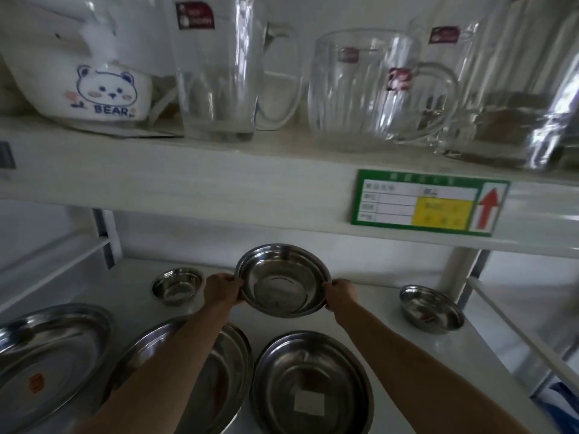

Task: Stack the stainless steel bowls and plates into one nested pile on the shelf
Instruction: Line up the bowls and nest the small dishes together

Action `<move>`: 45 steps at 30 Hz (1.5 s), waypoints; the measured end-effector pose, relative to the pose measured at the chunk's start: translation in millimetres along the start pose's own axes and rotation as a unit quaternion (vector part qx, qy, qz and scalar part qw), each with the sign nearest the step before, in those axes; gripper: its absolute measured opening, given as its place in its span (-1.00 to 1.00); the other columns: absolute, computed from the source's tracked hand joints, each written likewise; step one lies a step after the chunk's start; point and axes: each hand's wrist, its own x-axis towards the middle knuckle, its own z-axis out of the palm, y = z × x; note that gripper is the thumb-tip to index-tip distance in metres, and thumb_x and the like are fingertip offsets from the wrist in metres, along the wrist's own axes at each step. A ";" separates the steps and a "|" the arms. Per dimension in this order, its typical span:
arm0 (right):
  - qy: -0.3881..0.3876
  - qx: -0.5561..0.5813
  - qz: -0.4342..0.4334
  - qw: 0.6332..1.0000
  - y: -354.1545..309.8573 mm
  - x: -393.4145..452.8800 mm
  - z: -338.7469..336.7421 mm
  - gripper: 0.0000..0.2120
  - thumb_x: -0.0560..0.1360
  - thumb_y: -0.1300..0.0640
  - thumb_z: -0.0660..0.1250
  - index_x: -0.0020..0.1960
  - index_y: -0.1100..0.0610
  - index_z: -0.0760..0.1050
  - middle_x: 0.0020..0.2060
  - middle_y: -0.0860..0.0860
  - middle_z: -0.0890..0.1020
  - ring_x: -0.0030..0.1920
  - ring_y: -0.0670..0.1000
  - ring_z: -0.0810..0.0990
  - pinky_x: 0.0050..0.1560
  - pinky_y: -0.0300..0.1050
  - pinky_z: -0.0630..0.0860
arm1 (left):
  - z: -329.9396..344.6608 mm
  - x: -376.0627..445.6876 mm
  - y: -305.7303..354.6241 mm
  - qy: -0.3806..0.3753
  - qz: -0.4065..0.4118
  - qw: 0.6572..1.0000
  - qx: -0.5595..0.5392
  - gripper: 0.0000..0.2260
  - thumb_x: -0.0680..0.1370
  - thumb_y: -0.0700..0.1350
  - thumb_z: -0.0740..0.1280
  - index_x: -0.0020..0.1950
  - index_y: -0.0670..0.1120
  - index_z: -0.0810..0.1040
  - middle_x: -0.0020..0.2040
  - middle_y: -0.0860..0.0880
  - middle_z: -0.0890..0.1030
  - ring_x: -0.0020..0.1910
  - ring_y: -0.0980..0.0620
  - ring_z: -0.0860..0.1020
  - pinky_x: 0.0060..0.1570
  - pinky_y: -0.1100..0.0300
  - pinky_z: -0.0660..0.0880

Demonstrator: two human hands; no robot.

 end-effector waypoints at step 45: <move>0.009 -0.155 0.013 0.988 112.3 -125.1 -66.8 -0.79 0.49 0.08 0.23 -0.06 0.18 0.58 -0.06 0.14 0.67 -0.01 0.18 0.63 -0.10 -0.07 0.52 | 8.4 -242.0 -102.4 0.074 -0.077 0.990 -0.095 -0.74 0.51 -0.34 0.28 -0.39 -0.20 0.48 -0.53 -0.10 0.43 -0.48 -0.04 0.40 -0.43 0.18 0.42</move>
